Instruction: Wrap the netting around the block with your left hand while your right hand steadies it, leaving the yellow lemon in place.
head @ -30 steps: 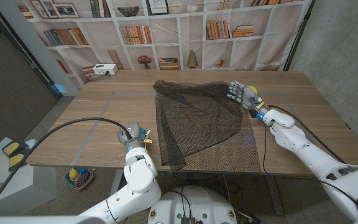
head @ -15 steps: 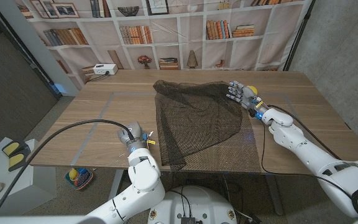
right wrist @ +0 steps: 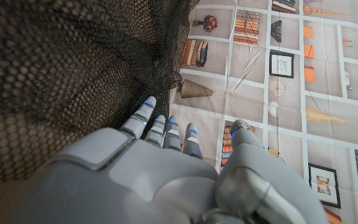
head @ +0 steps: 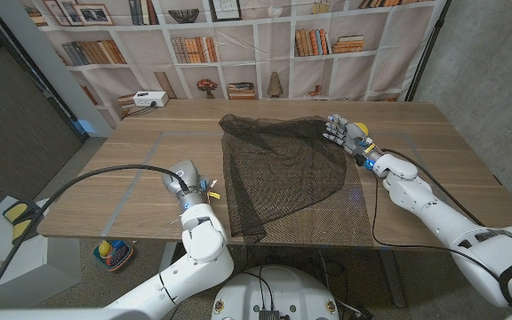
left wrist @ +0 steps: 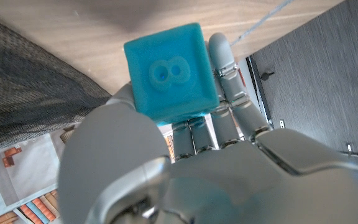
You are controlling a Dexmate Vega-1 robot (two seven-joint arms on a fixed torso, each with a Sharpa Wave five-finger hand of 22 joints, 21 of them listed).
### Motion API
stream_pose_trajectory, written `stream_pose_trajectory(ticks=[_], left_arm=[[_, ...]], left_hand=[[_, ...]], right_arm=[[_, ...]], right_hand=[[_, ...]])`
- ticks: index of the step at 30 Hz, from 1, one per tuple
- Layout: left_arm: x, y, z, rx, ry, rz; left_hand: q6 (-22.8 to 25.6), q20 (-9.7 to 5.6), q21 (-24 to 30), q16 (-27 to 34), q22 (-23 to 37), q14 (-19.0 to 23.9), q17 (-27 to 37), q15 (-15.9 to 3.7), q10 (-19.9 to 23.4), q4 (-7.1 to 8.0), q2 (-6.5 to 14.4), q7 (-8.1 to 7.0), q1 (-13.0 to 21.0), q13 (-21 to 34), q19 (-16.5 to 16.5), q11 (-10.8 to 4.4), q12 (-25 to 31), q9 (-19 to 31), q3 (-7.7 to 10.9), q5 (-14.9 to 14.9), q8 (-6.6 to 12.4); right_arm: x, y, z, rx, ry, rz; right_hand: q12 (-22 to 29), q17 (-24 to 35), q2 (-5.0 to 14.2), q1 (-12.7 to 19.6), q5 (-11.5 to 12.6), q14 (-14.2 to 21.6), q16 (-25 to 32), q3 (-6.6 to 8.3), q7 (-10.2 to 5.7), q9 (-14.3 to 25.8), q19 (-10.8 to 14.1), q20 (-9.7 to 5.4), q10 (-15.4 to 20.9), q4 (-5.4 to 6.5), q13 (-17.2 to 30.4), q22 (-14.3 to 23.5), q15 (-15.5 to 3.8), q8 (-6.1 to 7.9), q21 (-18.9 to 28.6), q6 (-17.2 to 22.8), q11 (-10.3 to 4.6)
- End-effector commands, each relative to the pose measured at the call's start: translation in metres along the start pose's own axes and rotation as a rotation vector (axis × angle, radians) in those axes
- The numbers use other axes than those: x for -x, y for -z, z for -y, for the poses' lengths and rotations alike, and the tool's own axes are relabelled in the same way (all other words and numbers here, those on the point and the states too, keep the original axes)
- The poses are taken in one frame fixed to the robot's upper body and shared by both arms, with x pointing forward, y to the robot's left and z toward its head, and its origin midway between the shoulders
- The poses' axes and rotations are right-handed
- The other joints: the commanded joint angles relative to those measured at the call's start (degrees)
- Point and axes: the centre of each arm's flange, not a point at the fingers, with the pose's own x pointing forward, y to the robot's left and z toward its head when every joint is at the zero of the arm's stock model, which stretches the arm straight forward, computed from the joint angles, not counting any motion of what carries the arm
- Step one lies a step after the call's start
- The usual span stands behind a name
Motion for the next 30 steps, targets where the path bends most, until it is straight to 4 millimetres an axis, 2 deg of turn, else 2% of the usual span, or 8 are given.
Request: stream_pose_trajectory(ticks=[1,8,16,20,23,30], left_arm=[[-0.025,-0.004,-0.021,0.002,-0.092,0.062],[-0.040,-0.008,-0.026,0.003,-0.095,0.115],[-0.067,-0.015,-0.032,0.014,-0.086,0.228],[-0.078,-0.023,-0.035,0.016,-0.089,0.281],[-0.087,-0.031,-0.038,0.012,-0.090,0.331],[-0.106,-0.049,-0.043,0.016,-0.077,0.439]], left_hand=[[0.6,-4.53,0.9,0.3,0.2,10.0,0.6,-14.27,1.5,-0.10,11.9,-0.01,12.5,5.6,-0.7,-1.89,0.7,0.5,-0.07,0.3,-0.10],[0.6,-4.74,1.7,0.2,0.2,9.8,1.2,-14.28,1.3,0.08,11.9,-0.15,12.5,6.4,-1.2,-1.93,1.3,1.0,-0.13,0.3,-0.19],[0.5,-4.81,2.8,0.4,0.2,10.0,2.1,-14.33,0.8,0.21,11.8,-0.34,12.6,7.4,-1.5,-2.22,1.8,1.6,-0.28,0.3,-0.35],[0.6,-4.79,3.6,0.7,0.3,10.2,2.8,-14.37,0.7,0.20,11.8,-0.63,12.7,7.9,-1.3,-2.52,2.1,1.9,-0.46,0.3,-0.37],[0.7,-4.76,4.7,1.0,0.4,10.2,3.5,-14.36,0.7,0.33,11.8,-1.29,12.8,8.4,-0.7,-3.53,2.4,2.2,-0.65,0.3,-0.39],[1.0,-4.79,5.5,1.3,0.5,10.2,4.4,-14.37,0.9,0.49,11.7,-1.73,12.7,8.7,-0.9,-3.87,2.6,2.5,-0.89,0.3,-0.42]], right_arm=[[-0.004,-0.014,-0.003,0.014,0.005,0.064],[-0.006,-0.026,-0.007,0.019,0.001,0.111],[-0.006,-0.039,-0.011,0.032,0.001,0.155],[-0.006,-0.045,-0.013,0.043,0.006,0.172],[-0.006,-0.048,-0.014,0.048,0.013,0.181],[-0.002,-0.050,-0.016,0.051,0.035,0.189]], right_hand=[[0.1,0.0,-0.17,-0.2,0.3,0.5,0.2,0.51,-0.07,0.2,0.6,-0.38,0.8,-0.06,0.2,0.3,-0.28,0.17,0.2,0.9,0.33],[0.2,0.0,-0.26,-0.1,0.3,0.8,0.2,0.57,-0.10,0.2,0.9,-0.54,1.1,-0.23,0.2,0.3,-0.39,0.22,0.2,1.2,0.46],[0.3,0.0,-0.32,-0.1,0.4,1.0,0.3,0.60,-0.16,0.2,1.0,-0.32,1.6,-0.30,0.2,0.3,-0.19,0.28,0.2,1.5,0.52],[0.3,0.0,-0.34,-0.1,0.4,1.0,0.2,0.62,-0.16,0.2,1.0,-0.31,1.6,-0.33,0.2,0.3,-0.15,0.28,0.2,1.6,0.55],[0.3,0.0,-0.35,-0.1,0.4,1.0,0.2,0.62,-0.19,0.2,1.0,-0.32,1.7,-0.36,0.2,0.3,-0.14,0.29,0.2,1.6,0.55],[0.3,0.0,-0.40,-0.2,0.4,1.0,0.2,0.63,-0.22,0.2,1.0,-0.25,1.9,-0.39,0.2,0.3,-0.08,0.27,0.2,1.7,0.62]])
